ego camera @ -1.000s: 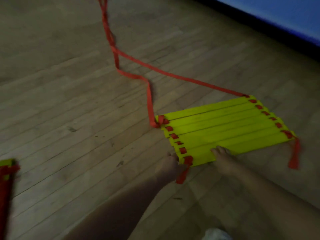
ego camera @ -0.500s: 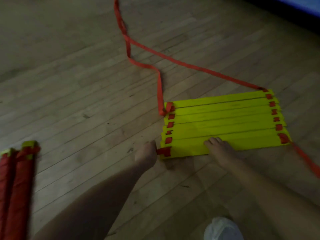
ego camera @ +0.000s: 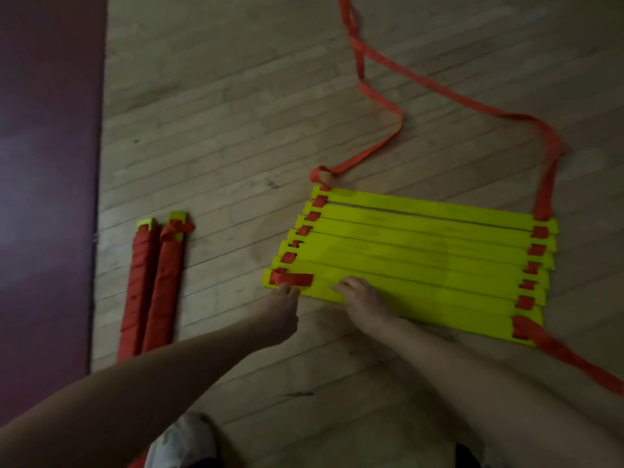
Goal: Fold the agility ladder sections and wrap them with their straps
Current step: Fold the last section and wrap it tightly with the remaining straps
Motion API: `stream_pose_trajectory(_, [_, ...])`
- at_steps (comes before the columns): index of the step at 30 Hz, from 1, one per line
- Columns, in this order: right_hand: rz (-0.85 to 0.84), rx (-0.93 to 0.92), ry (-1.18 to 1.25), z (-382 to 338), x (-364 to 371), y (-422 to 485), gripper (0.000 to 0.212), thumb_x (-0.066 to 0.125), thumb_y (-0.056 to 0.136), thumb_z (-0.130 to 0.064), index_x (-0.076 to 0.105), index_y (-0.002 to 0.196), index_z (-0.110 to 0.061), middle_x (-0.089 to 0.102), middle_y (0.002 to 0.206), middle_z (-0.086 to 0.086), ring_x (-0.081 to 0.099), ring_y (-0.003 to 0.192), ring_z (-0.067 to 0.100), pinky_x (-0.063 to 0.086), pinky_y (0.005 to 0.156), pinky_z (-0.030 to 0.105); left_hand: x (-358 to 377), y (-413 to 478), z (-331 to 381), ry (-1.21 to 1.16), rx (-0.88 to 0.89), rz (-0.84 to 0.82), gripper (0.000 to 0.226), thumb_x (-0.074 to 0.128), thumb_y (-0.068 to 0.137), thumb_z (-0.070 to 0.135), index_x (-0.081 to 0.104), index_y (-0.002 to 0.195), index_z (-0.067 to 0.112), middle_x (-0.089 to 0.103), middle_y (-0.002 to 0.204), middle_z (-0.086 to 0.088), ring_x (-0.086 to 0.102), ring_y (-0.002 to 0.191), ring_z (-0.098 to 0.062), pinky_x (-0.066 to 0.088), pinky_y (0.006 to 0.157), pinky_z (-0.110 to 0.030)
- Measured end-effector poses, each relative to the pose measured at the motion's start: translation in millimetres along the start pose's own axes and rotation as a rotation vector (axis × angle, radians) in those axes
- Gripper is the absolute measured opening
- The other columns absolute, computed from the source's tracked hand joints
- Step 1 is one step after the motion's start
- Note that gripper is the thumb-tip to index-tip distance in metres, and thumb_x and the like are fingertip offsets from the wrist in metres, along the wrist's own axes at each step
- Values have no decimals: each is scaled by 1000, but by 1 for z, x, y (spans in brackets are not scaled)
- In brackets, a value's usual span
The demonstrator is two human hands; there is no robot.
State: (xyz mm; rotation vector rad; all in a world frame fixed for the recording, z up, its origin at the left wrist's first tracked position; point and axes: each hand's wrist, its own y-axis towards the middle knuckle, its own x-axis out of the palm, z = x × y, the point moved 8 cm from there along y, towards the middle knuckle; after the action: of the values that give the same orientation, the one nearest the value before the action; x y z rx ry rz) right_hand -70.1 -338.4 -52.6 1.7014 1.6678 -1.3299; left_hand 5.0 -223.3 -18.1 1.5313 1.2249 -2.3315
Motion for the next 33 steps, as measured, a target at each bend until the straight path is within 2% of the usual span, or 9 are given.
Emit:
stream_pose_trajectory(5, [-33, 103, -172, 13, 0, -11, 45, 56, 91, -17, 42, 134, -15, 40, 137, 5, 38, 129, 25, 35, 100, 35, 29, -22, -21, -205, -69, -35, 53, 60, 91, 23, 41, 138, 9, 43, 140, -9, 48, 123, -26, 43, 98, -33])
stream_pose_trajectory(9, [-23, 238, -242, 56, -10, -37, 48, 66, 84, -38, 46, 121, -14, 45, 125, 6, 41, 124, 24, 38, 95, 35, 44, -21, -22, -730, -274, 34, 45, 62, 89, 12, 49, 131, 2, 52, 128, -14, 53, 109, -22, 42, 75, -13])
stream_pose_trajectory(12, [-13, 280, -276, 67, -21, -46, 49, 68, 82, -43, 50, 116, -13, 48, 120, 6, 45, 119, 24, 40, 93, 34, 68, -16, -10, -1116, -414, -64, 37, 63, 88, 10, 54, 123, 2, 57, 109, -11, 56, 101, -23, 46, 80, -28])
stream_pose_trajectory(15, [24, 210, -432, 56, -27, -50, 64, 91, 47, -46, 59, 89, -10, 58, 89, 8, 63, 84, 26, 52, 63, 37, 71, -8, 2, -1361, -470, -59, 9, 68, 75, 7, 60, 76, 9, 57, 82, -8, 56, 91, -22, 47, 83, -35])
stream_pose_trajectory(18, [79, 213, -395, 59, -28, -52, 71, 95, 21, -44, 59, 73, -11, 57, 69, 7, 62, 60, 26, 49, 47, 34, 64, -1, 22, -1628, -438, -162, 20, 59, 85, -3, 53, 82, 15, 48, 76, 4, 57, 65, 13, 40, 69, -3])
stream_pose_trajectory(20, [95, 201, -388, 58, -27, -57, 69, 95, 24, -41, 57, 74, -12, 58, 69, 7, 62, 61, 27, 49, 49, 36, 58, 2, 29, -1789, -463, -141, 12, 47, 95, -4, 44, 95, 7, 41, 76, 8, 53, 57, 20, 40, 61, -1])
stream_pose_trajectory(26, [108, 137, -200, 59, -15, -68, 45, 87, 58, -26, 60, 91, -12, 58, 87, 10, 63, 76, 33, 52, 61, 41, 83, 19, 36, -1929, -616, -8, 25, 56, 95, 14, 47, 119, 9, 56, 103, -7, 55, 105, -22, 46, 80, -23])
stream_pose_trajectory(30, [125, 115, -128, 56, -19, -68, 49, 70, 77, -37, 55, 117, -14, 54, 108, 10, 60, 95, 32, 51, 78, 41, 82, 28, 35, -2009, -627, 53, 8, 60, 93, 18, 55, 99, 17, 57, 87, -1, 52, 75, -14, 41, 60, -24])
stream_pose_trajectory(33, [121, 163, -90, 61, -25, -67, 52, 73, 78, -33, 54, 123, -15, 50, 114, 11, 54, 106, 33, 47, 87, 42, 75, 31, 30, -1954, -663, 137, 12, 66, 88, 14, 57, 95, 16, 59, 84, -1, 54, 71, -13, 46, 61, -23])
